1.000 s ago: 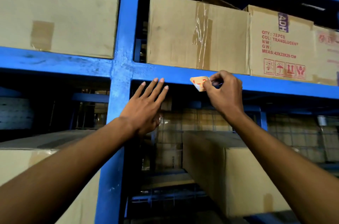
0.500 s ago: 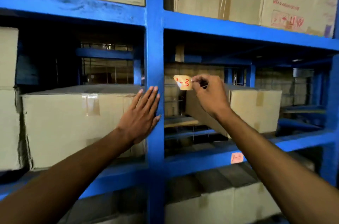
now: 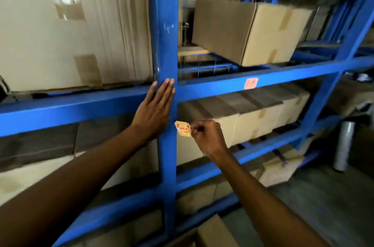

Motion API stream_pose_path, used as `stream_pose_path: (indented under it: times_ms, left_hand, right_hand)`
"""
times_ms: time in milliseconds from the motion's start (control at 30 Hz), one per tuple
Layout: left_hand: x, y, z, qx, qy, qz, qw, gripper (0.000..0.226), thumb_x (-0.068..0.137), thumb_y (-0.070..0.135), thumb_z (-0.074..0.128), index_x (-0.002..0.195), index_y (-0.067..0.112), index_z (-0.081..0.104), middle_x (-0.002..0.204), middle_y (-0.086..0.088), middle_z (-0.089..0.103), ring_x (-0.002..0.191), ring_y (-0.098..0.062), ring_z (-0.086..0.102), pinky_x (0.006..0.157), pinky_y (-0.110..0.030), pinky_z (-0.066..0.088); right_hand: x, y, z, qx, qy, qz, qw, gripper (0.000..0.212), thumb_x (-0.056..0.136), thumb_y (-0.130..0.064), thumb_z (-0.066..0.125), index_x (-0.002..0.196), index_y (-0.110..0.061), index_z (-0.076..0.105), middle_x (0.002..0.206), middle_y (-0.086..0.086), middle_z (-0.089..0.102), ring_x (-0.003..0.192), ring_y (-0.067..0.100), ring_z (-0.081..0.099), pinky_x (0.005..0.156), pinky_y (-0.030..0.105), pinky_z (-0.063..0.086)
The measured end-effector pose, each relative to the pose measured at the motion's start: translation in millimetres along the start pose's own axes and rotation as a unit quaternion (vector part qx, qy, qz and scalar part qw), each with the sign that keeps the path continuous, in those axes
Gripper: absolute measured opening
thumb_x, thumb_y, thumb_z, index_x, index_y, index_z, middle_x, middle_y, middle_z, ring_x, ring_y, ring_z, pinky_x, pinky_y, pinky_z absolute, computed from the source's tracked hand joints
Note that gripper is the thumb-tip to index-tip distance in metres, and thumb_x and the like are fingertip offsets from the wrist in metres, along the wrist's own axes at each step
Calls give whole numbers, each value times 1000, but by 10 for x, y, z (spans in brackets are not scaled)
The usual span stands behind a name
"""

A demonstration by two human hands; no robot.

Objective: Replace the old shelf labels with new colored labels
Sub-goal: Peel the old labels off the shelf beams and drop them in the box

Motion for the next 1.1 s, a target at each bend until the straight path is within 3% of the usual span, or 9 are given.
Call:
stream_pose_path:
  times_ms: [200,333,567,700,933,1033,1100]
  left_hand:
    - [-266,389,382,23,-28,14,999,87,87,37,42,144,-2,-10,155,-24,-11,143,-36,-13,114,-50,-9]
    - [-300,503,496,14,7,16,1000,79,86,27,42,145,-3,-2,155,-27,0,144,-39,-2,115,-50,-2]
    - [-310,478,605,26,42,33,998,96,79,48,45,146,1,-5,156,-23,4,145,-36,6,117,-48,13]
    - [-303,505,584,34,39,39,998,92,81,46,44,146,1,-3,156,-24,6,144,-36,8,117,-47,14]
    - [-303,488,572,45,28,44,998,91,80,40,47,147,4,-3,156,-24,3,145,-36,5,117,-46,10]
    - [-315,472,576,64,31,48,996,92,80,45,45,147,2,-1,156,-24,5,144,-36,6,117,-46,11]
    - [-310,462,583,72,18,49,996,93,80,46,45,147,1,-1,155,-26,3,144,-38,4,117,-46,9]
  right_hand:
    - [-634,1059,846,-168,-182,101,963,20,82,-16,56,93,-5,68,106,19,67,102,33,62,82,36,49]
    - [-1031,1652,1221,-237,-260,138,926,25,82,-18,61,104,-6,63,115,18,63,108,32,60,88,37,48]
    - [-1499,2264,1667,-219,-311,228,896,34,75,-27,71,99,-7,59,109,16,65,101,31,62,79,35,48]
    - [-1650,2412,1861,-233,-341,239,879,32,78,-25,69,103,-11,54,112,12,61,101,28,60,80,35,46]
    - [-1647,2473,1921,-203,-338,267,879,28,79,-23,68,101,-12,56,107,10,63,95,25,62,78,33,49]
    - [-1563,2480,1774,-170,-311,280,892,17,80,-21,64,92,-12,57,104,11,64,91,25,63,69,31,45]
    - [-1460,2456,1587,-152,-285,286,902,18,81,-20,63,94,-10,57,104,13,65,92,26,62,73,32,47]
Point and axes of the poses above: each hand's wrist, its own x-axis towards the middle knuckle, its own z-axis out of the palm, y = z × x, the point moved 6 cm from there along x, towards the middle knuckle
